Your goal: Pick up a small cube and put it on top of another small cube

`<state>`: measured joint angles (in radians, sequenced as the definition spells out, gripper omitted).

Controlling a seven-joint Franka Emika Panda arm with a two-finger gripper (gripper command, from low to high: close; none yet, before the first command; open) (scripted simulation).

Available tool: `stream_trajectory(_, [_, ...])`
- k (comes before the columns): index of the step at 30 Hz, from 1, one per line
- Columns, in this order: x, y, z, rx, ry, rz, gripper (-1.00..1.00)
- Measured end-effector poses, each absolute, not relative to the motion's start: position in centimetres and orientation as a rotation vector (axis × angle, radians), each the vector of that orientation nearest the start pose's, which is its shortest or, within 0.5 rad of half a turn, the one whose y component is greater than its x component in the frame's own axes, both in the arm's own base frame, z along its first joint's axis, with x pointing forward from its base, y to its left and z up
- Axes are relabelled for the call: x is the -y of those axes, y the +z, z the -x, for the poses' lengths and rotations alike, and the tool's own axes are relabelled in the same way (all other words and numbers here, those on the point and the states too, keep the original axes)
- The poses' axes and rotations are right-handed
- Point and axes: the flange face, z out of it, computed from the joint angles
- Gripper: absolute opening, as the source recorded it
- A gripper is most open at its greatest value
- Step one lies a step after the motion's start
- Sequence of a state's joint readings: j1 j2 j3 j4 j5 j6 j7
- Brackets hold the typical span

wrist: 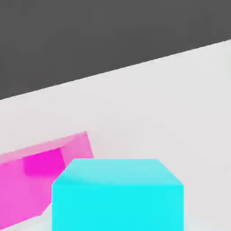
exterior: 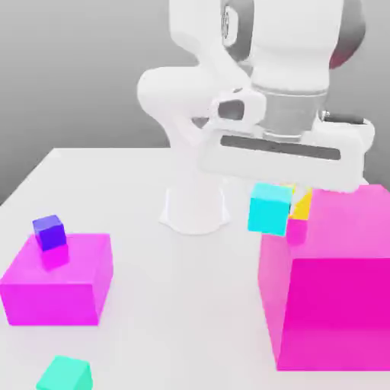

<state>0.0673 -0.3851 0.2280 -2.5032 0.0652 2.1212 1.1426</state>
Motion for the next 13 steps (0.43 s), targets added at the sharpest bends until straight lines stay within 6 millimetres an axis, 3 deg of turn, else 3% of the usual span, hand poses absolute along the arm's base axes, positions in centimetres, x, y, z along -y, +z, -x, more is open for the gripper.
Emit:
stream_trajectory(5, [-15.2, 46.1, -34.7, -0.983, 0.000, 2.985, -1.00])
stream_trajectory(7, [-15.6, 44.7, -34.0, -0.925, 0.004, 2.998, -1.00])
stream_trajectory(9, [-15.7, 42.1, -33.8, -0.911, 0.005, 3.002, -1.00])
stream_trajectory(10, [-15.6, 41.0, -33.7, -0.908, 0.005, 3.002, 1.00])
stream_trajectory(13, [-15.6, 41.0, -33.7, -0.908, 0.005, 3.002, 1.00])
